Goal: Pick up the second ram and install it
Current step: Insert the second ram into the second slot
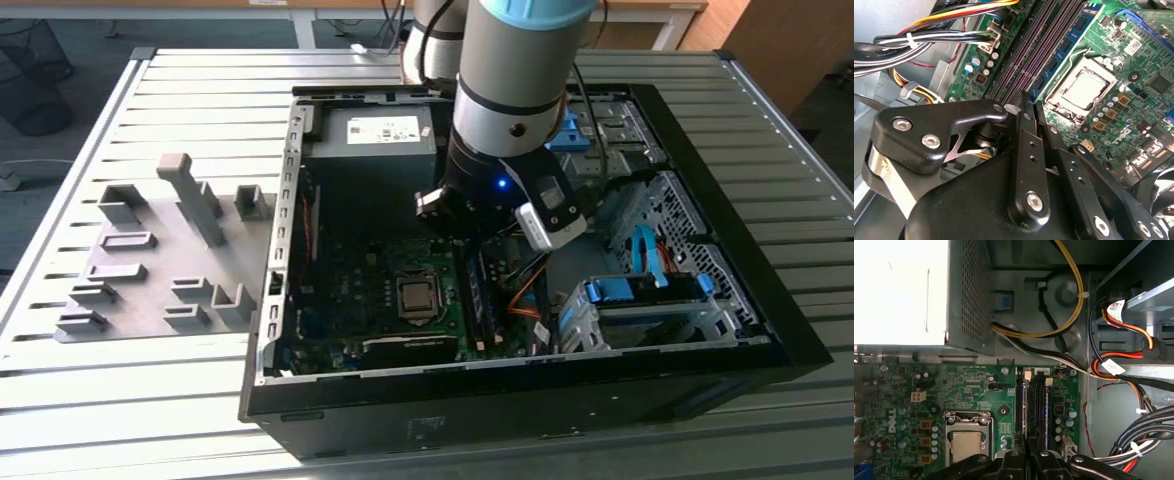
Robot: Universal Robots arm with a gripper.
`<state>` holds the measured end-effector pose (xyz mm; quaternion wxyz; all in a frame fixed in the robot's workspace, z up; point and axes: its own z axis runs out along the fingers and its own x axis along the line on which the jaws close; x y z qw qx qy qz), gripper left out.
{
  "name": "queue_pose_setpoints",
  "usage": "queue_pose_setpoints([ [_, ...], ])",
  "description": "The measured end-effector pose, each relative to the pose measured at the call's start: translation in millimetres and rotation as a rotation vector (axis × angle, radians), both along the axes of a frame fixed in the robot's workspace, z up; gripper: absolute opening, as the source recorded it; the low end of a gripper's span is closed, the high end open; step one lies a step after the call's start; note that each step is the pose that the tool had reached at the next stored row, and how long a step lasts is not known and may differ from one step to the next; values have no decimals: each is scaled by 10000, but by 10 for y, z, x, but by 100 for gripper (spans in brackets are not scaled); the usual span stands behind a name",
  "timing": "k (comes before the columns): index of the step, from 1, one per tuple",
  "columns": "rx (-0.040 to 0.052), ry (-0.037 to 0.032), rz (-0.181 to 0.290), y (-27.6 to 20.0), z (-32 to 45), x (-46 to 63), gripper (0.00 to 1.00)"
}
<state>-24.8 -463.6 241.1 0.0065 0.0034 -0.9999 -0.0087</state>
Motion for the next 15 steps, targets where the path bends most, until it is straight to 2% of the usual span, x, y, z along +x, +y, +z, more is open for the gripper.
queue_pose_setpoints([
  [8, 0, 0, -1, -4, -1, 0, 14],
  [11, 0, 2, -4, -22, -5, 2, 14],
  [15, 37, 2, -16, -27, -55, 9, 14],
])
